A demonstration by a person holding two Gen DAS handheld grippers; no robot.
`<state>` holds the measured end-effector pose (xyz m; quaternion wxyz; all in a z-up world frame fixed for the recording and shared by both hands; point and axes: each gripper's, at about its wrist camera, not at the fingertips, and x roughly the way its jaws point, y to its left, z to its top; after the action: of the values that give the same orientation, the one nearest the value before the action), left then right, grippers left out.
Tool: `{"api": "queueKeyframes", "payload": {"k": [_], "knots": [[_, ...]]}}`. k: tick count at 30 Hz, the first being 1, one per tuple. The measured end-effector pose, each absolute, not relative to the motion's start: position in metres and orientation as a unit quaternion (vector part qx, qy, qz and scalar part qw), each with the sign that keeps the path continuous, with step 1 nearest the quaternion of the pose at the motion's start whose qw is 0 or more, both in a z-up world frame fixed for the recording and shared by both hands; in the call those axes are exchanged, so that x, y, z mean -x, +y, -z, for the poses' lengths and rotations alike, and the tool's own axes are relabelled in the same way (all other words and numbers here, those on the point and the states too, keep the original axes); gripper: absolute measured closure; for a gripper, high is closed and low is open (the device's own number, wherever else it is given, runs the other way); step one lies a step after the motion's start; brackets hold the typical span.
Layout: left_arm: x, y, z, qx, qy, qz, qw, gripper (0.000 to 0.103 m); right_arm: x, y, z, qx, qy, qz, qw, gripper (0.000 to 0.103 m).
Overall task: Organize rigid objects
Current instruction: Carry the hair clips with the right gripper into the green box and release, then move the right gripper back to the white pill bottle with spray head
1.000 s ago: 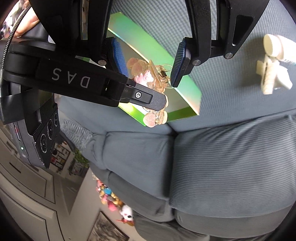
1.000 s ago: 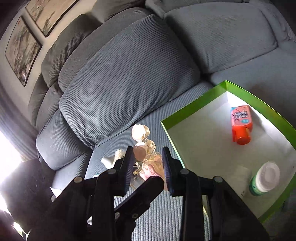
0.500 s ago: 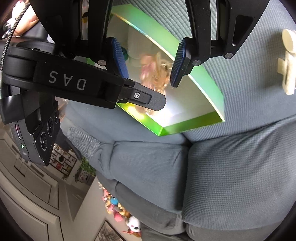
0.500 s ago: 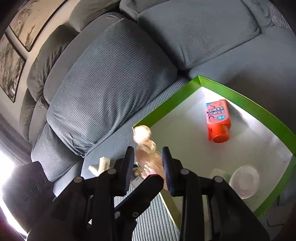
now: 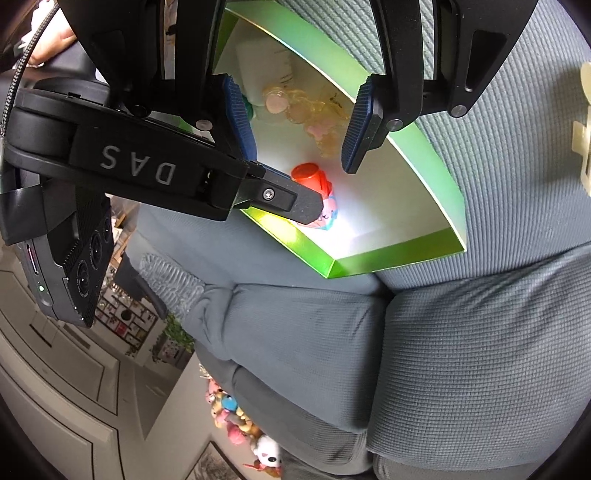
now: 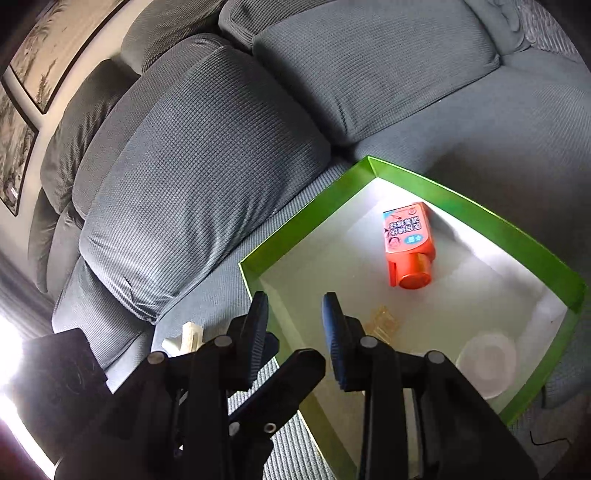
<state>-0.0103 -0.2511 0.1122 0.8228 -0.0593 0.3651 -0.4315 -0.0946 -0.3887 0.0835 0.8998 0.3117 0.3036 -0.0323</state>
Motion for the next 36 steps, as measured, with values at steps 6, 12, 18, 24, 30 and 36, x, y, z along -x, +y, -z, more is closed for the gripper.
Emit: {"api": "queueKeyframes", "payload": {"k": [6,12,18,24,30,36], "knots": [[0.011,-0.241,-0.112,0.066,0.369,0.421,0.826,0.055,0.091,-0.386,-0.082,-0.3,0.316,0.055,0.898,0.071],[0.005,-0.212,-0.11,0.083,0.381,0.368,0.844,0.055,0.09,-0.378,-0.084,-0.276,0.325,0.087,0.9,0.052],[-0.001,-0.156,-0.108,0.108,0.394,0.297,0.863,0.043,0.087,-0.369,-0.083,-0.272,0.33,0.082,0.9,0.039],[0.006,-0.093,-0.113,0.121,0.382,0.216,0.89,0.039,0.079,-0.345,-0.084,-0.242,0.338,0.075,0.906,0.03],[0.014,-0.025,-0.107,0.151,0.354,0.127,0.914,0.025,0.071,-0.313,-0.083,-0.201,0.342,0.061,0.916,0.021],[0.009,0.027,-0.088,0.217,0.373,0.07,0.899,0.025,0.061,-0.28,-0.08,-0.158,0.355,0.026,0.921,0.017]]}}
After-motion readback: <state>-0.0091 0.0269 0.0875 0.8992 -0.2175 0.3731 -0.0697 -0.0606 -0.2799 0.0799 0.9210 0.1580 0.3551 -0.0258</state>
